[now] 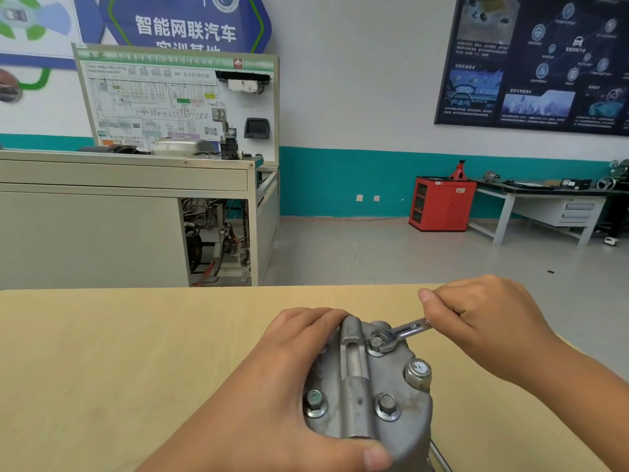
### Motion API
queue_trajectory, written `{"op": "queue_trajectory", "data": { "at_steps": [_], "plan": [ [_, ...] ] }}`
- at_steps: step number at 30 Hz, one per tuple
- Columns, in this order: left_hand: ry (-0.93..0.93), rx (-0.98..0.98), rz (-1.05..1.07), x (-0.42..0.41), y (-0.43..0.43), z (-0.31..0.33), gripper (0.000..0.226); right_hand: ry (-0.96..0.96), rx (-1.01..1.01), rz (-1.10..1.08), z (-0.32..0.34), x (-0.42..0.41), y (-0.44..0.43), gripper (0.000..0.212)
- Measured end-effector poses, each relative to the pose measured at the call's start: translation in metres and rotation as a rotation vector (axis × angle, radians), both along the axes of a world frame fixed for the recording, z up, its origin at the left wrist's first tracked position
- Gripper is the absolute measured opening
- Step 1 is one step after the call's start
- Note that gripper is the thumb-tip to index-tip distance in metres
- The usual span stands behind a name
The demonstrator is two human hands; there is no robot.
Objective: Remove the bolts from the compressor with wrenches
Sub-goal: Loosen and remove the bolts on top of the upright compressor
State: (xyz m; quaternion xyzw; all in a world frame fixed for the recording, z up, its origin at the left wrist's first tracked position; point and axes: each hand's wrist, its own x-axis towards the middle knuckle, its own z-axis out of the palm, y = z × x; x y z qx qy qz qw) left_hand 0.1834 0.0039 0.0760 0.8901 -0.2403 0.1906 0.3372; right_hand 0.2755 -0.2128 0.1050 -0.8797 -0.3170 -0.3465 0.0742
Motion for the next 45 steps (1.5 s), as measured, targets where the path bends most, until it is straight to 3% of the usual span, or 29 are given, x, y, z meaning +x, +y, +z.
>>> {"op": "queue_trajectory", "data": {
  "at_steps": [7, 15, 17, 20, 24, 27, 29, 31, 34, 36, 40, 45],
  "plan": [
    [-0.072, -0.032, -0.026, 0.004, 0.002, -0.003, 0.078, 0.094, -0.018, 0.030, -0.004, 0.011, 0.001, 0.046],
    [-0.098, -0.003, 0.011, 0.006, 0.001, -0.005, 0.066, -0.126, 0.050, 0.246, -0.005, 0.021, 0.006, 0.039],
    [-0.050, 0.010, 0.023, 0.009, 0.001, -0.003, 0.055, -0.075, 0.046, 0.291, -0.006, 0.025, 0.008, 0.040],
    [0.052, 0.116, 0.062, 0.030, 0.000, -0.005, 0.022, 0.181, 0.148, 0.449, -0.015, 0.036, 0.017, 0.050],
    [0.132, 0.164, 0.050, 0.045, 0.003, -0.006, 0.019, 0.241, 0.212, 0.590, -0.013, 0.048, 0.042, 0.036],
    [0.087, 0.212, 0.011, 0.040, 0.002, -0.010, 0.051, 0.222, 0.260, 0.598, -0.004, 0.052, 0.046, 0.029],
    [0.012, 0.151, -0.021, 0.038, 0.003, -0.012, 0.046, 0.262, 0.423, 0.539, -0.001, 0.052, 0.040, 0.035],
    [-0.026, 0.085, -0.008, 0.029, 0.002, -0.014, 0.042, 0.336, 0.620, 0.432, 0.004, 0.052, 0.031, 0.056],
    [-0.089, 0.014, 0.031, 0.015, -0.002, -0.015, 0.050, 0.341, 0.605, 0.273, 0.009, 0.042, 0.016, 0.073],
    [-0.072, -0.011, 0.072, 0.003, -0.009, -0.011, 0.067, 0.388, 0.537, 0.227, 0.013, 0.029, 0.007, 0.069],
    [-0.011, 0.023, 0.201, -0.015, -0.021, -0.005, 0.081, 0.599, 0.397, 0.242, 0.027, -0.002, -0.006, 0.034],
    [-0.027, 0.001, 0.295, -0.031, -0.027, -0.004, 0.097, 0.820, 0.529, 0.340, 0.040, -0.038, -0.015, 0.020]
  ]
}}
